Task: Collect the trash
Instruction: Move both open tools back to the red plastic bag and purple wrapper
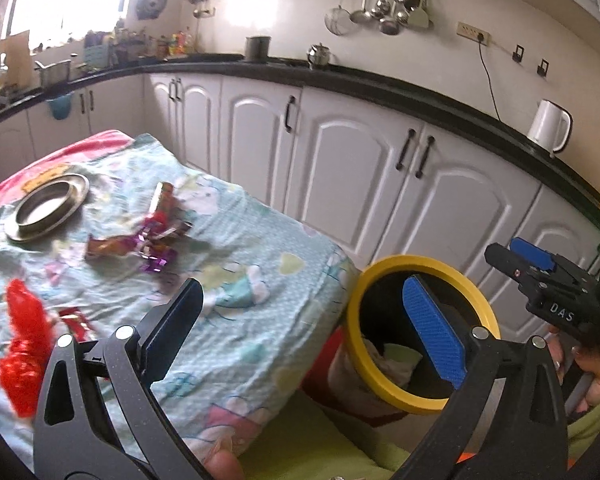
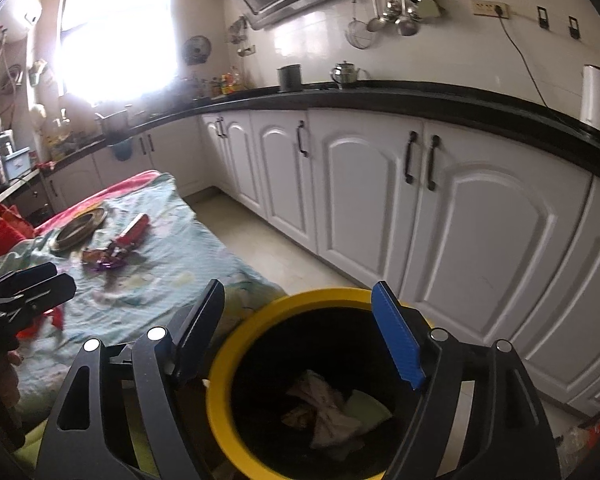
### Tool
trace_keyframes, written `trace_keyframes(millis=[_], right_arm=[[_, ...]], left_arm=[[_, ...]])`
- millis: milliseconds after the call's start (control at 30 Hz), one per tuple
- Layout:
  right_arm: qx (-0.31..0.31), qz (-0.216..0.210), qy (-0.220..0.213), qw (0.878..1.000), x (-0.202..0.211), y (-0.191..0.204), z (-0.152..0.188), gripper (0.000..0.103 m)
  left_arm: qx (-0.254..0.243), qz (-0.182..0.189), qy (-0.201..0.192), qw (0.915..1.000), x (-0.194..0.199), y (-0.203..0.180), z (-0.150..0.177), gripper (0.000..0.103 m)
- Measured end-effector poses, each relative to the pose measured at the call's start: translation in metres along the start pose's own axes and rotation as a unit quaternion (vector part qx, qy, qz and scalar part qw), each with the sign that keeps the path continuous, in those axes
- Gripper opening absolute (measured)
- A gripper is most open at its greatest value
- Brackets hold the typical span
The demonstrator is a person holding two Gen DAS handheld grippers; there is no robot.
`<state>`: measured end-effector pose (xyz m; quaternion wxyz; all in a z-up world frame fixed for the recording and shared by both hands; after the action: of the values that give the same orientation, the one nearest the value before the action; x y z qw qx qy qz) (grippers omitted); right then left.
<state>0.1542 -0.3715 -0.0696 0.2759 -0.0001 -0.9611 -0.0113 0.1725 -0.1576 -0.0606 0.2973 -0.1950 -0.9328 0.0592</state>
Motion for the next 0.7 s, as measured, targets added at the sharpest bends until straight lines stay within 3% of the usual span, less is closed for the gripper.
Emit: trace_keyframes(millis=[700], right_arm=[[0.053,-0.076,-0.006,0.996,0.006,0.087,-0.025,0.074]], left_arm=[[0.044,-0.063,-0.056,0.9955,0.052,0.065,-0.014,0.092]])
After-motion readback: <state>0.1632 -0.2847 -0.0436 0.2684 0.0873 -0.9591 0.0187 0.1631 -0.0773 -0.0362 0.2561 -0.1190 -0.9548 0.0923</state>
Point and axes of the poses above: each gripper's, at about its wrist camera, not at the fingertips, and x roughly against the way its jaws point, y to its left, z to its underside, the point moved 7 cm from there along -x, roughly the way its jaws point, and after that the axes turned 9 degrees about z, right-handed, at the moved point
